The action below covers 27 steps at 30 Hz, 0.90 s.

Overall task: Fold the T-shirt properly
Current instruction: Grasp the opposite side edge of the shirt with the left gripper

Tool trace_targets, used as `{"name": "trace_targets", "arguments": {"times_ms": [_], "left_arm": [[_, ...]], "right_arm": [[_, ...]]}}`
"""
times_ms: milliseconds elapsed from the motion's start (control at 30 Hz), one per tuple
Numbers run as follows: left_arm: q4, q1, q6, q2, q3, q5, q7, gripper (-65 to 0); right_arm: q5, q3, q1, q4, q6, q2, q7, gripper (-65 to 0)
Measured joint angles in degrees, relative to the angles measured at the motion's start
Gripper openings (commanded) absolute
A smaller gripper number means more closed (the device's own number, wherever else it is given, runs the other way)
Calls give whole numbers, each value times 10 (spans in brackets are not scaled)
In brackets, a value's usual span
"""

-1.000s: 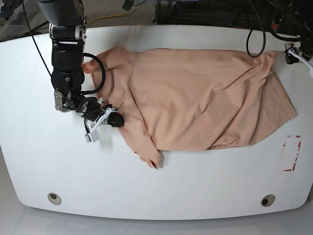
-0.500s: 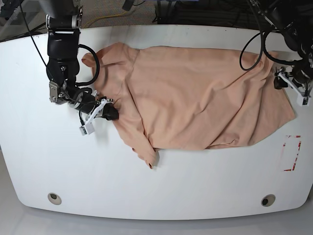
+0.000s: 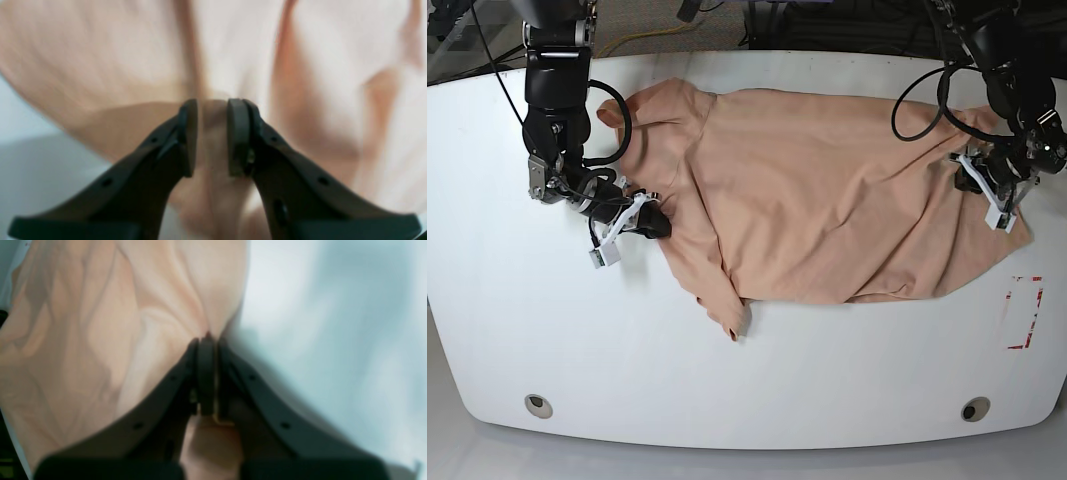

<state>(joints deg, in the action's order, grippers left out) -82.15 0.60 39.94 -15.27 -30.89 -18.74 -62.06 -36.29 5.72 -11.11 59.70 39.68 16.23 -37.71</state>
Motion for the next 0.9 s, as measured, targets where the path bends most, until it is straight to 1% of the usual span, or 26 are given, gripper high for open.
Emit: {"name": "trace_targets", "arguments": {"times_ms": [100,200,333,533,667,733,800,900], "left_arm": [[31,11,0,-20,-7,1,0,-522],[34,13,0,-38,-7,-5,2,-522],[35,12,0,-51,-7,-4,0,-522],[37,13,0,-51,-7,-2,0,-522],[57,15,0,-50,-3,38,3,-521],[68,24,0,-46,-1,47,22,-521],[84,41,0,-46,12,71,45,-521],[122,72,0,-40,29,87,76,-519]], "right_arm": [[-2,10,7,2,0,-2,0,-650],[-2,26,13,2,4,-3,0,-650],[-2,26,12,2,4,-2,0,-650],[-2,26,11,2,4,-3,0,-650],[-2,26,11,2,4,-3,0,-650],[-2,26,11,2,4,-3,0,-650],[-2,26,11,2,4,-3,0,-650],[-2,26,11,2,4,-3,0,-650]]}}
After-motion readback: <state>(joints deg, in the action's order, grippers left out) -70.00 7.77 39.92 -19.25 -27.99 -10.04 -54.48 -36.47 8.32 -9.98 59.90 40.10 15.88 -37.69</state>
